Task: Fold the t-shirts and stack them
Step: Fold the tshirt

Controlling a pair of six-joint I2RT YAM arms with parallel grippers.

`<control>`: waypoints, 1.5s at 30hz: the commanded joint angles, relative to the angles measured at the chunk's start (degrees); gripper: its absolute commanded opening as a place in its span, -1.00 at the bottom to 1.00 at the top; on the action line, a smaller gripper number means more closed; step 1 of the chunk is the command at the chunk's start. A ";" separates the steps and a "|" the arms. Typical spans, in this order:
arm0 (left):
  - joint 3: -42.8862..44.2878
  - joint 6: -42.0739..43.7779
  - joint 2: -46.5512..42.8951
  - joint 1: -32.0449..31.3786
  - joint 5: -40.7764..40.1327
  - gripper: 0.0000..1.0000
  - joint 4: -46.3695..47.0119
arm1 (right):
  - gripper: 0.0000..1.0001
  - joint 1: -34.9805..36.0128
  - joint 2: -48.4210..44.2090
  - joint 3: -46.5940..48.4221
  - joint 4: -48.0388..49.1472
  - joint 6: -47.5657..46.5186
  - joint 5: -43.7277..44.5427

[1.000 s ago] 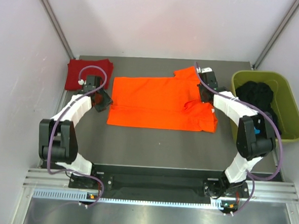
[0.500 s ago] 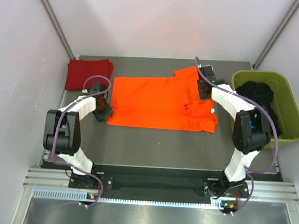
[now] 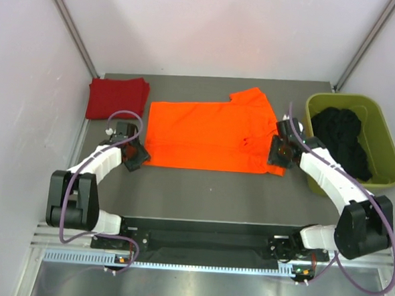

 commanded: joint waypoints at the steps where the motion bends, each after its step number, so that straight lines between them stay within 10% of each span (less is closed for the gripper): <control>1: -0.99 -1.59 1.90 -0.01 1.50 0.08 5.68 | -0.12 0.50 -3.52 -5.04 1.57 7.90 -0.42; 9: -0.12 -1.24 5.24 -0.01 -4.11 -0.08 6.66 | -0.11 0.41 -2.82 -13.49 8.59 10.63 3.18; 18: 3.93 -0.71 9.64 0.08 -8.34 -1.00 2.87 | -0.07 0.33 2.01 -14.99 14.58 10.37 8.28; 45: 11.40 5.43 7.62 4.82 -12.13 -1.00 -6.80 | -0.20 0.15 -9.32 -17.53 17.21 -2.64 -5.16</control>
